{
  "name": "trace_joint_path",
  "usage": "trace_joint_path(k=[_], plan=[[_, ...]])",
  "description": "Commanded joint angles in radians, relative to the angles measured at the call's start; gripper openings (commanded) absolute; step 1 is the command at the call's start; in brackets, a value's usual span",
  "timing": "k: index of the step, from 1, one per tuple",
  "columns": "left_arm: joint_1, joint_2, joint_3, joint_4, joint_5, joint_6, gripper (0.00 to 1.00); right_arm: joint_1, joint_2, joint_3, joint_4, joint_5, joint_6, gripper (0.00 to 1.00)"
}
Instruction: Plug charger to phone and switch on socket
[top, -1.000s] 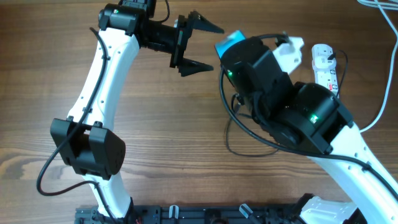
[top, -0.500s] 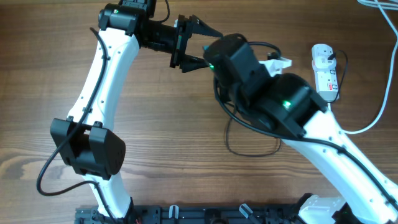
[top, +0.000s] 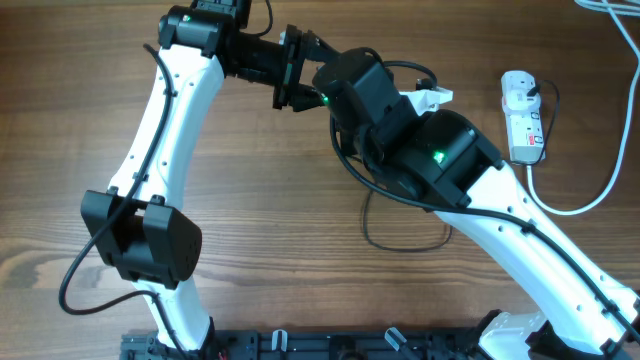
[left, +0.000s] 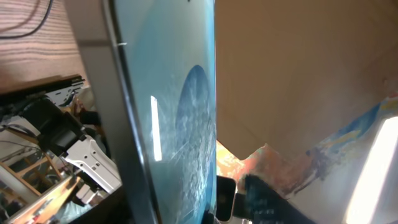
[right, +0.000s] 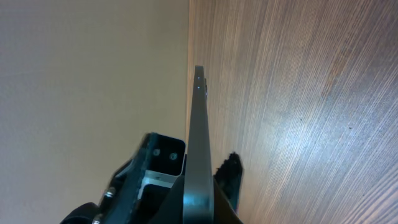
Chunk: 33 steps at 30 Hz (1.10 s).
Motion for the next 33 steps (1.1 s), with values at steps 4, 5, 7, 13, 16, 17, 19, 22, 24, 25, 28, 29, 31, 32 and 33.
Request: trace_joint_path(k=[4,5,7,13,16,17,19,22,24,25,28,29,31,32,33], plan=[[-0.002,-0.026,0.020,0.001,-0.011,-0.001,0.41,-0.002,0.001,0.005,0.024,0.040,0.014,0.04],[-0.002,-0.026,0.020,0.001,-0.011,-0.001,0.41,-0.002,0.001,0.005,0.030,0.040,0.014,0.04],[-0.002,-0.026,0.020,0.001,-0.011,-0.001,0.40,-0.002,0.001,0.005,0.030,0.031,0.015,0.04],[-0.001,-0.026,0.020,0.001,-0.011,-0.001,0.26,-0.002,0.001,0.005,0.023,0.017,0.014,0.04],[-0.001,-0.026,0.020,0.001,-0.011,-0.001,0.26,-0.002,0.001,0.005,0.018,0.017,0.014,0.04],[-0.001,-0.026,0.020,0.001,-0.011,-0.001,0.26,-0.002,0.001,0.005,0.014,0.017,0.014,0.04],[-0.001,-0.026,0.020,0.001,-0.011,-0.001,0.26,-0.002,0.001,0.005,0.016,0.018,0.015,0.04],[-0.001,-0.026,0.020,0.001,-0.011,-0.001,0.21,-0.002,0.001,0.005,0.017,0.018,0.015,0.04],[-0.001,-0.026,0.020,0.001,-0.011,-0.001,0.15,-0.002,0.001,0.005,0.017,0.017,0.014,0.05],[-0.001,-0.026,0.020,0.001,-0.011,-0.001,0.15,-0.002,0.001,0.005,0.016,0.017,0.013,0.04],[-0.001,-0.026,0.020,0.001,-0.011,-0.001,0.04,-0.002,0.001,0.005,0.012,0.017,0.010,0.16],[-0.001,-0.026,0.020,0.001,-0.011,-0.001,0.04,-0.002,0.001,0.005,0.012,0.018,0.001,0.28],[0.001,-0.026,0.020,0.001,-0.020,0.000,0.04,-0.002,0.001,0.005,0.013,0.027,-0.082,0.51],[0.001,-0.026,0.020,0.001,-0.050,0.000,0.04,-0.002,0.000,0.005,0.013,0.053,-0.159,0.63],[0.001,-0.026,0.020,0.001,-0.064,0.000,0.04,-0.002,-0.003,0.005,0.013,0.068,-0.209,0.74]])
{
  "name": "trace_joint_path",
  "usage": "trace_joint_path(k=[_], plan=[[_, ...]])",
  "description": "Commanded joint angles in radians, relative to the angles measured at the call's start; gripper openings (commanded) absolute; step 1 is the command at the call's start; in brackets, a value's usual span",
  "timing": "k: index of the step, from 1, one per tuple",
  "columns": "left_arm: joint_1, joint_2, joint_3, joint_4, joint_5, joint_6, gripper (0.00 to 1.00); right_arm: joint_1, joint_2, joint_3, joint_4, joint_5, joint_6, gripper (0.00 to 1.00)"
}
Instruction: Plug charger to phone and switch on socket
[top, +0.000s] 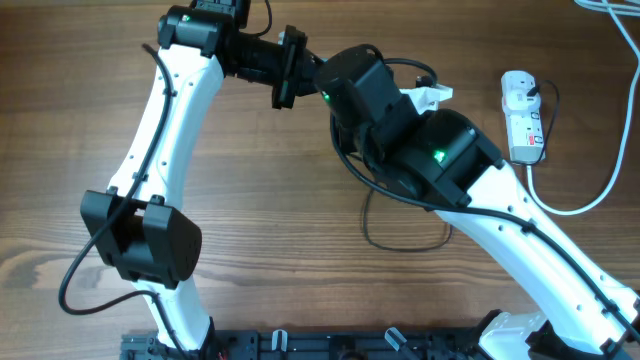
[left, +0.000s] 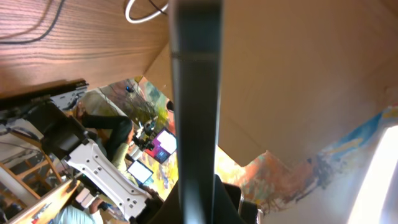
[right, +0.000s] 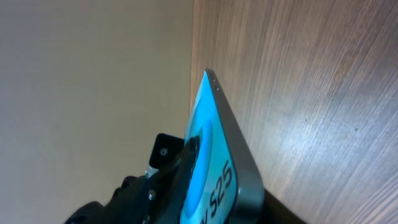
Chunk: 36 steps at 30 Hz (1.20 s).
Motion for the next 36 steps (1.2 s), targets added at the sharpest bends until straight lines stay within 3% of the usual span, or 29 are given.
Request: trace_joint_path(k=[1,2,5,6,8,10,11,13,18,21,23,28,32,36], plan=[[-0.001,-0.026,0.019,0.001,-0.037,0.013,0.04,0.000,-0.006,0.005,-0.003,0.067,-0.196,0.79],[-0.001,-0.026,0.019,0.001,-0.051,0.018,0.04,0.000,-0.014,0.005,-0.004,0.070,-0.270,0.84],[0.017,-0.026,0.019,-0.002,-0.126,0.122,0.04,0.000,-0.050,0.005,-0.009,0.071,-0.730,1.00],[0.031,-0.026,0.019,-0.016,-0.179,0.176,0.04,-0.005,-0.063,0.005,-0.038,0.093,-1.009,1.00],[0.052,-0.026,0.019,-0.052,-0.292,0.242,0.04,-0.033,-0.070,0.005,-0.114,0.089,-1.206,1.00],[0.066,-0.026,0.019,-0.097,-0.442,0.253,0.04,-0.073,-0.069,-0.002,-0.212,0.068,-1.202,1.00],[0.074,-0.026,0.019,-0.143,-0.625,0.253,0.04,-0.115,-0.069,-0.018,-0.257,0.016,-1.203,1.00],[0.076,-0.026,0.019,-0.201,-0.834,0.253,0.04,-0.185,-0.069,-0.060,-0.265,-0.134,-1.255,1.00],[0.075,-0.026,0.018,-0.272,-1.147,0.252,0.04,-0.266,-0.048,-0.290,-0.194,-0.287,-1.297,0.97],[0.067,-0.012,0.003,-0.266,-1.165,0.248,0.04,-0.266,0.056,-0.393,-0.136,-0.372,-1.333,0.97],[0.050,-0.001,-0.035,-0.253,-1.204,0.249,0.04,-0.265,0.159,-0.394,-0.138,-0.379,-1.323,0.91],[0.045,-0.001,-0.105,-0.203,-1.210,0.249,0.04,-0.265,0.295,-0.395,-0.115,-0.413,-1.326,0.90],[0.045,0.000,-0.109,-0.203,-1.210,0.249,0.04,-0.268,0.375,-0.395,-0.043,-0.463,-1.322,0.52],[0.044,0.000,-0.109,-0.203,-1.210,0.249,0.04,-0.291,0.417,-0.395,-0.008,-0.463,-1.308,0.44]])
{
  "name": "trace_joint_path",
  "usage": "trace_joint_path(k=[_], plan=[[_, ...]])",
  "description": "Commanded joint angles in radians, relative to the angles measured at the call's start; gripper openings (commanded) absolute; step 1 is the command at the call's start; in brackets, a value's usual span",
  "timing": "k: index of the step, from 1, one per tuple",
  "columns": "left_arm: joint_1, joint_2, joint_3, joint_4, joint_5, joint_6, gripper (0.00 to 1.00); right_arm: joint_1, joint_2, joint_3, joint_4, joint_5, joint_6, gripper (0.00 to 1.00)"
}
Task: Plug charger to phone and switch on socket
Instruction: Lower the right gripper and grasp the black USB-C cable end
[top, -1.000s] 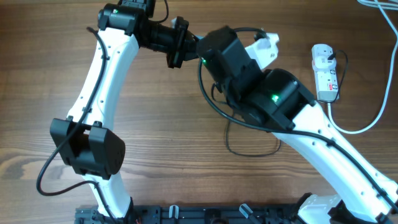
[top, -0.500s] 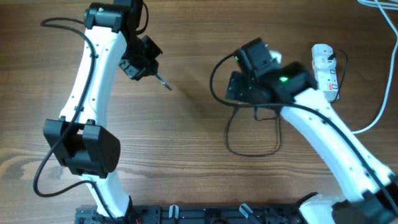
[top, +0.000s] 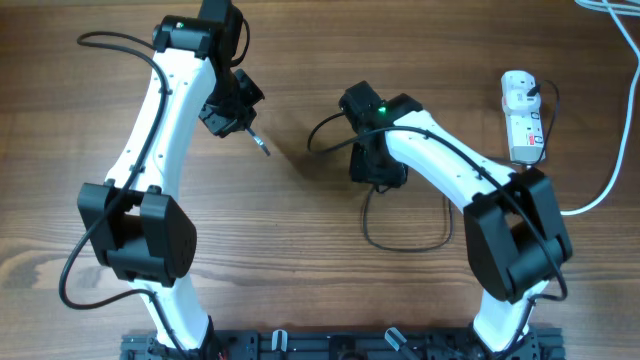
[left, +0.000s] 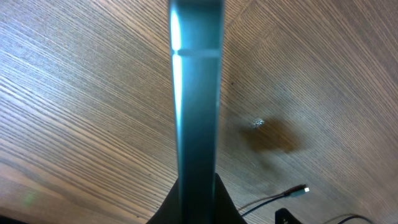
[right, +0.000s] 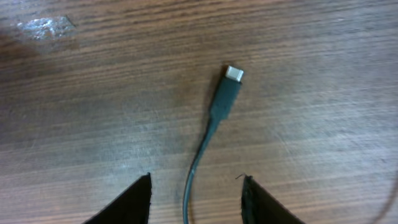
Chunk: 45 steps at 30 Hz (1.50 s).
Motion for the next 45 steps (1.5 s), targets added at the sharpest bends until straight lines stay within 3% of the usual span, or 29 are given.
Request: trace_joint_path(k=[1,16,26,45], plan=[[-0.002,-0.003,-0.006,0.002,-0.018,0.015,0.04,-0.032,0.037,0.000,0.009,-0.016,0.027,0.44],[-0.002,-0.003,-0.006,-0.001,-0.018,0.015,0.04,-0.060,0.127,-0.005,0.017,-0.047,0.025,0.35],[-0.002,-0.003,-0.006,-0.001,-0.018,0.015,0.04,-0.060,0.129,-0.101,0.137,-0.049,0.061,0.30],[-0.002,-0.003,-0.006,-0.001,-0.018,0.015,0.04,-0.060,0.130,-0.101,0.101,-0.068,0.053,0.17]])
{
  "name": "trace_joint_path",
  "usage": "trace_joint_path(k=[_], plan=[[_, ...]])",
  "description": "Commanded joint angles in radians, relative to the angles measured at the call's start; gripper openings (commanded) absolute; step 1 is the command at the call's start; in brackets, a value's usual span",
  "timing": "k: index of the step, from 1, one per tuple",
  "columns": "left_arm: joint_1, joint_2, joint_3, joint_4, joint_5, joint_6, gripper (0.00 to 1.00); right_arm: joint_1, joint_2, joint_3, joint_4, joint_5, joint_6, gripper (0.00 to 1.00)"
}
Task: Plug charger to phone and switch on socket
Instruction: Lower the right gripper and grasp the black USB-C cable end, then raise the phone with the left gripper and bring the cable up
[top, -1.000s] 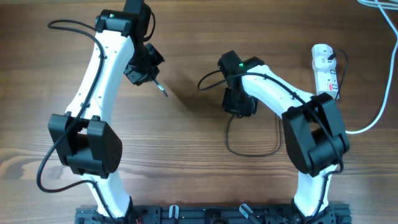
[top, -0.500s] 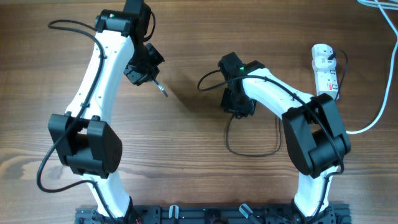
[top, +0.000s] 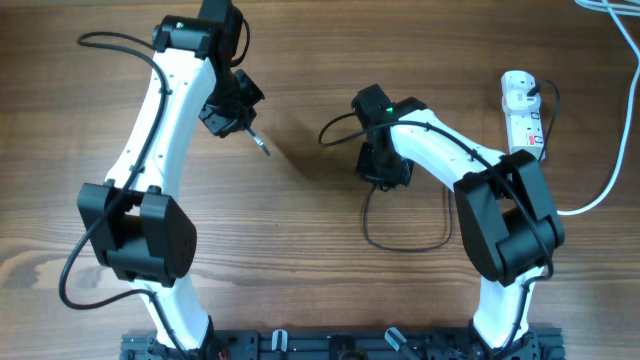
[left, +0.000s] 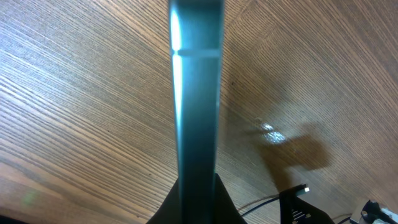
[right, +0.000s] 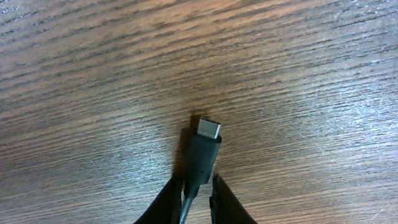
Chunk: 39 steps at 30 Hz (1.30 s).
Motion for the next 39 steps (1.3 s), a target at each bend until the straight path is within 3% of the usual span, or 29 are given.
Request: trace_joint_path(k=[1,8,11,16,19,21,24,28,33,39], plan=[[-0.002,-0.003,-0.006,-0.001,-0.018,0.015,0.05,0.002,0.052,-0.048,0.002,-0.024,0.006,0.16],[-0.002,-0.003,-0.006,-0.001,-0.018,0.016,0.04,0.002,0.052,-0.048,0.009,-0.024,0.003,0.12],[-0.002,-0.003,-0.006,-0.001,-0.018,0.016,0.04,0.002,0.052,-0.047,0.007,-0.024,0.001,0.04],[-0.002,-0.003,-0.006,0.019,0.040,0.024,0.04,0.002,0.026,0.001,-0.052,-0.037,-0.105,0.04],[-0.002,-0.003,-0.006,0.165,0.263,0.158,0.04,0.002,-0.140,0.015,-0.106,-0.184,-0.269,0.04],[-0.002,-0.003,-0.006,0.292,0.491,0.208,0.04,0.002,-0.296,0.015,-0.126,-0.352,-0.397,0.04],[-0.002,-0.003,-0.006,0.455,0.779,0.209,0.04,0.002,-0.507,0.015,-0.153,-0.422,-0.416,0.04],[-0.004,-0.003,-0.006,0.640,1.159,0.210,0.04,0.002,-0.629,0.015,-0.158,-0.425,-0.412,0.04],[-0.051,-0.003,-0.006,0.601,1.173,0.383,0.04,0.002,-0.629,0.013,-0.123,-0.425,-0.358,0.04],[-0.101,-0.003,-0.006,0.594,1.104,0.420,0.04,0.002,-0.631,0.014,-0.114,-0.425,-0.344,0.04]])
